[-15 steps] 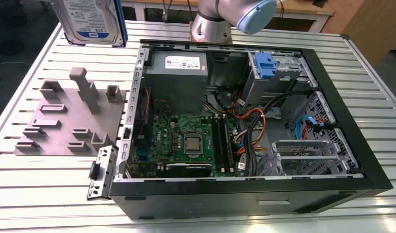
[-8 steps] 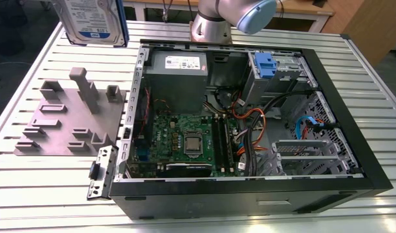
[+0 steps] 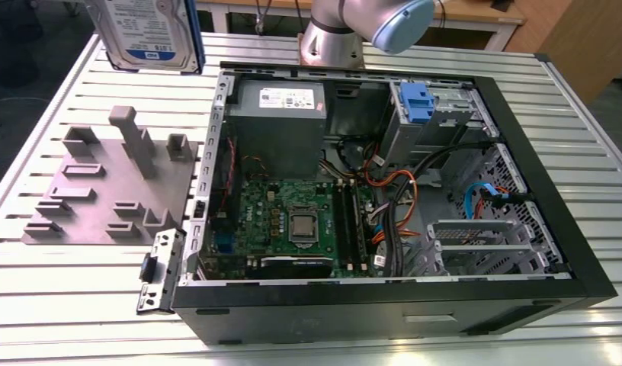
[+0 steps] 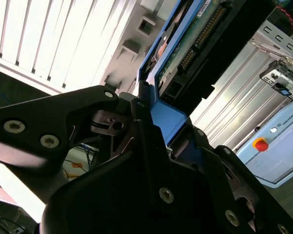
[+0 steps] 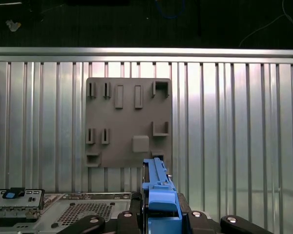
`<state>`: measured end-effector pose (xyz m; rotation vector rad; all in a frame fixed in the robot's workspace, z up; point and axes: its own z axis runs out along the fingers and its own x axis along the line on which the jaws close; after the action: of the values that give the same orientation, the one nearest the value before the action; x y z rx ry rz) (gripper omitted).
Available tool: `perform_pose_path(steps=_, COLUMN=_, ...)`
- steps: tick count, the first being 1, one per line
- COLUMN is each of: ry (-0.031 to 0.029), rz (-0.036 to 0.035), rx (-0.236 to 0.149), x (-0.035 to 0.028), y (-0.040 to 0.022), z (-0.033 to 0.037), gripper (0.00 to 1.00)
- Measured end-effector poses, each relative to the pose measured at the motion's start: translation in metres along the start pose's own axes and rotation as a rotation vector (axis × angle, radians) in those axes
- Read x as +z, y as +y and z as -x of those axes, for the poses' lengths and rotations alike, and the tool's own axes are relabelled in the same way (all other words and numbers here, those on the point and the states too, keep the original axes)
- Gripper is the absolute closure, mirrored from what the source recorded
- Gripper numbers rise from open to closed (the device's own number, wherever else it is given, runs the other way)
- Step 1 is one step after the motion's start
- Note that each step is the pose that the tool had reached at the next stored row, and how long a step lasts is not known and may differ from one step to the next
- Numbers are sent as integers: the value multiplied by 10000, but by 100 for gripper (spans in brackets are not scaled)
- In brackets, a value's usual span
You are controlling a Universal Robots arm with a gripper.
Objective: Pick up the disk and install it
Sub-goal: 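Pick up the disk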
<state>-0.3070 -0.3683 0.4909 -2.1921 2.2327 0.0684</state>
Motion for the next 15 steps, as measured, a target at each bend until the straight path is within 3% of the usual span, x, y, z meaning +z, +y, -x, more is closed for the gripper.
perform_pose_path(steps=15, ry=0, rz=-1, rx=0, x=-1, y=-57, z=1, gripper=63)
